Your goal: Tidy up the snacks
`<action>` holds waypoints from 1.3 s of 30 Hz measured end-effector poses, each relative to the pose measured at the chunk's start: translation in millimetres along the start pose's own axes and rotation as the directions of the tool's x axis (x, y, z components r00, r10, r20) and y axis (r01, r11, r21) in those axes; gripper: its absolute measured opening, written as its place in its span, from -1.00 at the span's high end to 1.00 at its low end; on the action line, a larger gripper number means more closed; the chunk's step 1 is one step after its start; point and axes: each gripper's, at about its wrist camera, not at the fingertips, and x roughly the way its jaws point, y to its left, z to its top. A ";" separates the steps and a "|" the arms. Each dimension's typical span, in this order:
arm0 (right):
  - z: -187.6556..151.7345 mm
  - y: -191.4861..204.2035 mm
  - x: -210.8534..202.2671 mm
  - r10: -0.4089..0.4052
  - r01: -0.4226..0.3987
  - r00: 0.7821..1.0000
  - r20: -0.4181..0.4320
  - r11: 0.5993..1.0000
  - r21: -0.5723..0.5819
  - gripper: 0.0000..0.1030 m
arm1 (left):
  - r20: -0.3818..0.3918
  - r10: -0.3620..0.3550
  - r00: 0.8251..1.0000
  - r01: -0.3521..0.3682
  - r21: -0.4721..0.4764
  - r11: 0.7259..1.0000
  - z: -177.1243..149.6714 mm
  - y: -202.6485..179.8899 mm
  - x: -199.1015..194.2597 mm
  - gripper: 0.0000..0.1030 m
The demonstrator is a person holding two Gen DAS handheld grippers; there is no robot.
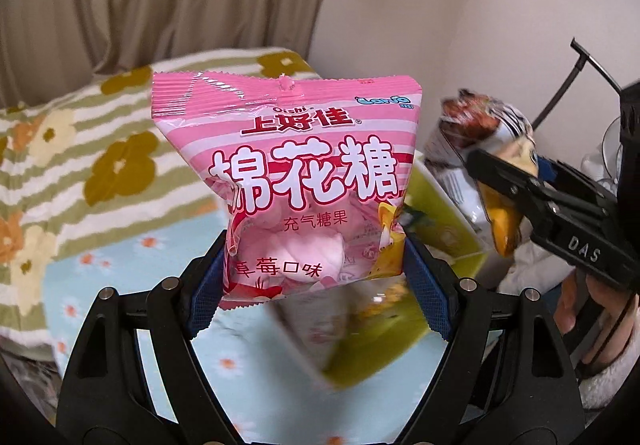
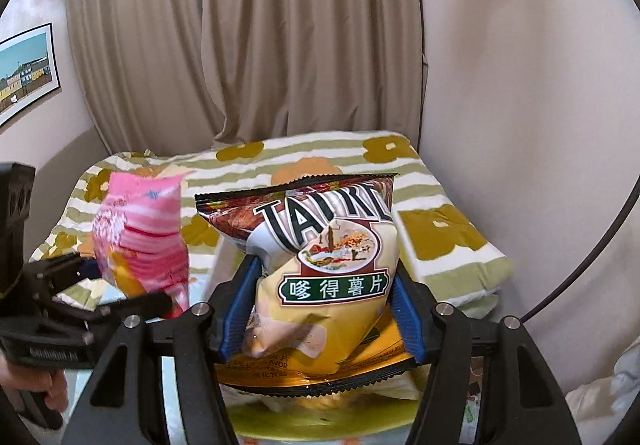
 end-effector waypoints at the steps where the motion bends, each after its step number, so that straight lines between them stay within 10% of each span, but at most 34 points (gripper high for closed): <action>1: -0.3 -7.2 0.8 0.003 -0.003 1.000 -0.007 1.000 0.000 -0.13 | -0.019 -0.006 1.000 0.006 -0.003 1.000 -2.4 -10.0 9.0 -0.55; 11: -7.5 -43.7 11.6 0.014 -0.009 0.997 -0.073 0.998 0.066 -0.13 | -0.156 0.030 0.987 -0.021 0.059 0.998 -18.2 -57.0 50.6 -0.62; 13: -8.9 -44.0 12.2 0.026 -0.019 0.997 -0.079 0.997 0.081 -0.13 | -0.164 0.029 0.986 -0.021 0.049 0.999 -20.2 -56.3 50.8 -0.99; 26: 7.7 -43.5 48.8 0.087 -0.080 0.987 -0.132 0.995 0.056 -0.18 | -0.171 0.072 0.983 -0.071 0.014 0.997 -31.4 -33.4 33.7 -0.99; 30: 15.9 -39.1 77.2 0.107 -0.103 0.976 -0.189 0.994 0.034 -0.33 | -0.162 0.108 0.981 -0.110 0.000 0.994 -29.6 -27.0 28.8 -0.99; 34: 14.9 -43.7 97.7 0.106 -0.100 0.967 -0.230 0.994 0.038 -0.98 | -0.160 0.138 0.977 -0.144 -0.021 0.989 -29.4 -24.4 29.8 -0.99; 39: 7.4 -46.4 94.0 0.079 -0.079 0.970 -0.229 0.997 0.009 -0.98 | -0.158 0.177 0.971 -0.189 -0.064 0.980 -34.0 -19.3 27.7 -0.99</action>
